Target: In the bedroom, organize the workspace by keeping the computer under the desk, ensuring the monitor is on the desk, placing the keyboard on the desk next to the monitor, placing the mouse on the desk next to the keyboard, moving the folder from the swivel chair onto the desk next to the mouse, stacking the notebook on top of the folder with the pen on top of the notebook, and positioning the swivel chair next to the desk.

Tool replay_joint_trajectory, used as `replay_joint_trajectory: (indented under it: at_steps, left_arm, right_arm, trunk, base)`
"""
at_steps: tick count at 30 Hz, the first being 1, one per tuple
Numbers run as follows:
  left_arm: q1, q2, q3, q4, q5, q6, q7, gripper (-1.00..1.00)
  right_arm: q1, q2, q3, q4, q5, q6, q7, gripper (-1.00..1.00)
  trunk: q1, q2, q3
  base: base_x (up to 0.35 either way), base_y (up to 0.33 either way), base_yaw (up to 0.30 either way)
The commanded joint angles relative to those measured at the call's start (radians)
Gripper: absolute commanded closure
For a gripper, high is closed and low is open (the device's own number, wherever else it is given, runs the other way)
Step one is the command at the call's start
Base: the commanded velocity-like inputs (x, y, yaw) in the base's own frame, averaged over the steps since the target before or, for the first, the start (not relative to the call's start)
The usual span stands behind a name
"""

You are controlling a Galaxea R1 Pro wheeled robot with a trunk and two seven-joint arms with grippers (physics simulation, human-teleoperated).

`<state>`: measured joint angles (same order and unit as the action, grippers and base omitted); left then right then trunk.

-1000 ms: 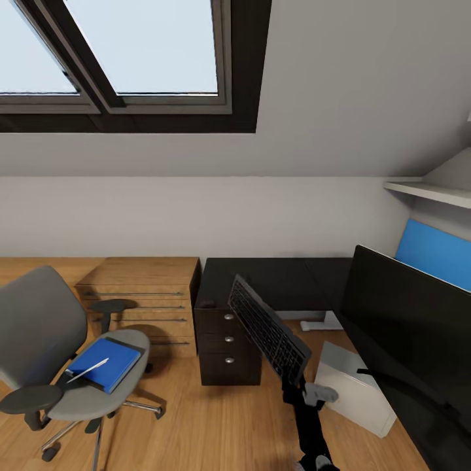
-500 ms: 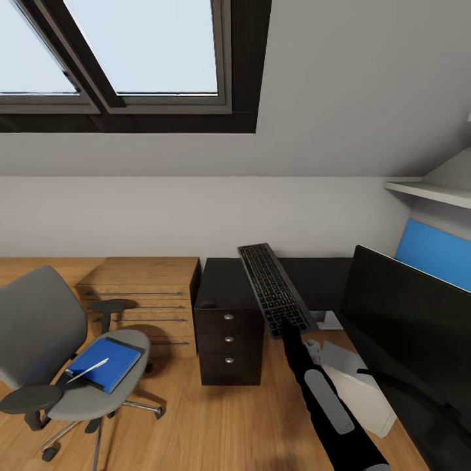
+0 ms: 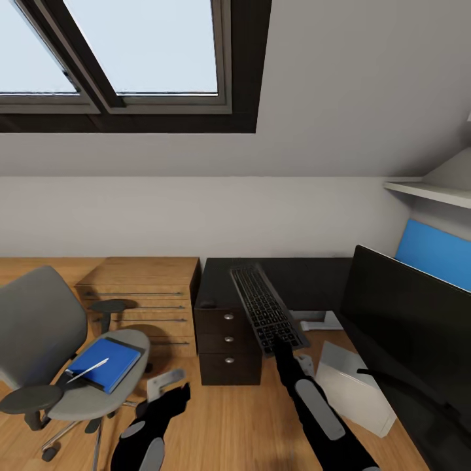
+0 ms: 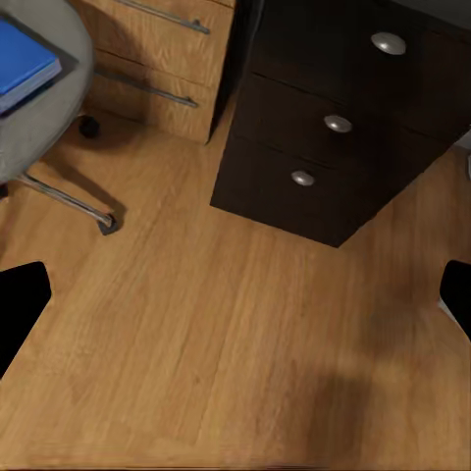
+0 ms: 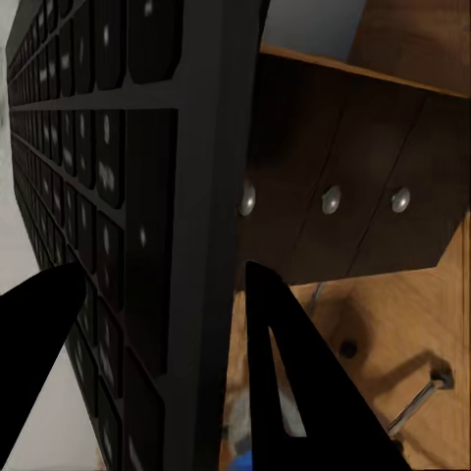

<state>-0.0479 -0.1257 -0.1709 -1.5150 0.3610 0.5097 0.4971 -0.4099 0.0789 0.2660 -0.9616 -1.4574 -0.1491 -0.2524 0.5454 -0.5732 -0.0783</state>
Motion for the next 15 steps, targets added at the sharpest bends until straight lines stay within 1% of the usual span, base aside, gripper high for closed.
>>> replay_joint_trajectory:
  at_steps: [1, 4, 9, 11, 12, 14, 15]
  left_arm:
    - [-0.001, 0.001, 0.001, 0.000, 0.010, 0.002, 0.018, -1.00]
    - [-0.001, 0.002, 0.003, -0.009, 0.010, -0.004, 0.030, -1.00]
    - [-0.001, 0.004, 0.001, -0.056, 0.010, -0.008, 0.033, -1.00]
    - [-0.001, 0.004, 0.001, -0.068, 0.010, -0.009, 0.034, -1.00]
    - [-0.001, 0.004, 0.001, -0.069, 0.010, -0.009, 0.033, -1.00]
    - [-0.001, 0.005, 0.000, -0.058, 0.009, -0.010, 0.033, -1.00]
    - [-0.001, 0.005, 0.000, -0.056, 0.009, -0.010, 0.033, -1.00]
  right_arm:
    - [-0.001, 0.004, 0.004, 0.000, -0.007, -0.008, -0.012, 1.00]
    - [-0.001, 0.016, 0.005, 0.003, -0.009, -0.008, -0.033, 1.00]
    - [-0.001, 0.019, 0.005, 0.002, -0.015, -0.005, -0.062, 1.00]
    - [-0.001, 0.020, 0.004, -0.003, -0.028, -0.005, -0.066, 1.00]
    - [-0.001, 0.021, 0.004, -0.018, -0.054, -0.005, -0.063, 1.00]
    - [-0.001, 0.021, 0.004, -0.029, -0.079, -0.006, -0.060, 1.00]
    - [-0.001, 0.021, 0.004, -0.030, -0.084, -0.006, -0.059, 1.00]
  trunk:
    - [0.000, -0.002, -0.002]
    - [0.000, -0.002, -0.002]
    - [0.000, -0.002, -0.002]
    - [0.000, -0.002, -0.002]
    - [0.000, -0.002, -0.002]
    - [0.000, -0.002, -0.002]
    - [0.000, -0.002, -0.002]
  base:
    - [0.000, 0.000, 0.000]
    - [0.000, 0.000, 0.000]
    - [0.000, 0.000, 0.000]
    - [0.000, 0.000, 0.000]
    - [0.113, 0.033, 0.000]
    - [0.212, 0.069, 0.000]
    - [0.252, 0.084, 0.000]
